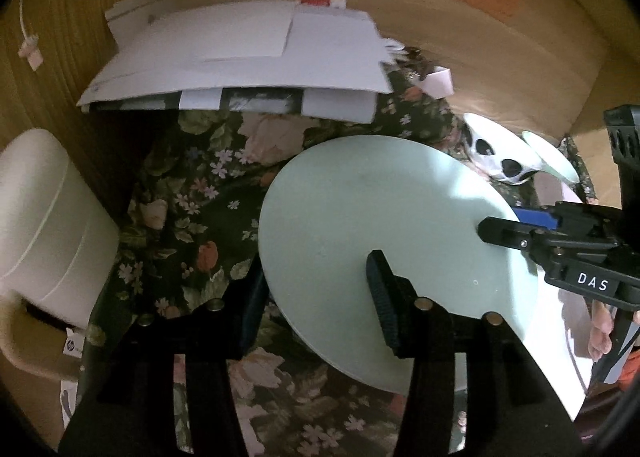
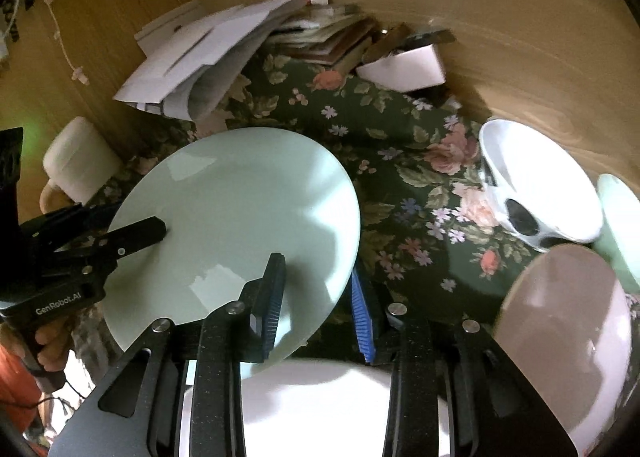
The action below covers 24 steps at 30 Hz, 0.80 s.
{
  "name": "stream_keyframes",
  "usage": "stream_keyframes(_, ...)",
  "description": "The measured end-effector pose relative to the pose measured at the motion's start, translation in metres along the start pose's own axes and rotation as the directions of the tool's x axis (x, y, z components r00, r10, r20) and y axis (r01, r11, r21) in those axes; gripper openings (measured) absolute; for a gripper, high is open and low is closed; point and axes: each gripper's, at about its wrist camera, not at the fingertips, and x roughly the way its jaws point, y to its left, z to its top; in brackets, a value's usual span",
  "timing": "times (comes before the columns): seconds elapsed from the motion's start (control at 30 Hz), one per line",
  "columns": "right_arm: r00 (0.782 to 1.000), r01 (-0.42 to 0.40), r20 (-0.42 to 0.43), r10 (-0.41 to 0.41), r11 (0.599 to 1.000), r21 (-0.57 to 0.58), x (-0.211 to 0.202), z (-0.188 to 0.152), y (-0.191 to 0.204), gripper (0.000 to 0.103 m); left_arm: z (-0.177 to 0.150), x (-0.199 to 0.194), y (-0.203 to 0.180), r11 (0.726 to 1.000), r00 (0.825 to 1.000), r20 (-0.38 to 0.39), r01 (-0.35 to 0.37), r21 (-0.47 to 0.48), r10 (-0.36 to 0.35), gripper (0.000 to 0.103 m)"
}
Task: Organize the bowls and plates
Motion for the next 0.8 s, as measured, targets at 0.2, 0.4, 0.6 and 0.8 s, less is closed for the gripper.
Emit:
stream_keyframes(0.2,0.999,0.016,0.033,-0.017,1.0,0.017,-0.02,-0.01,-0.002,0.029,-0.005,-0.022,-0.015,1.0,1.0,0.025,0.016,0.02,-0.017,0.049)
stream_keyframes(0.4,0.996,0.039,0.077,-0.041,0.999,0.026,-0.047,-0.024,-0.002,0.029,-0.008,-0.041,-0.038,0.999,0.998,0.053,0.035,0.041,-0.037,0.049)
stream_keyframes(0.6,0.992,0.045,0.112,-0.05,0.998,0.042,-0.076,-0.041,-0.002,0.029,-0.014,-0.064,-0.06,0.996,0.995,0.079,0.048,0.077,-0.054,0.049)
stream_keyframes(0.8,0.988,0.055,0.143,-0.062,0.997,0.054,-0.102,-0.059,-0.003,0.029,-0.024,-0.084,-0.076,0.993,0.992,0.103,0.059,0.101,-0.069,0.049)
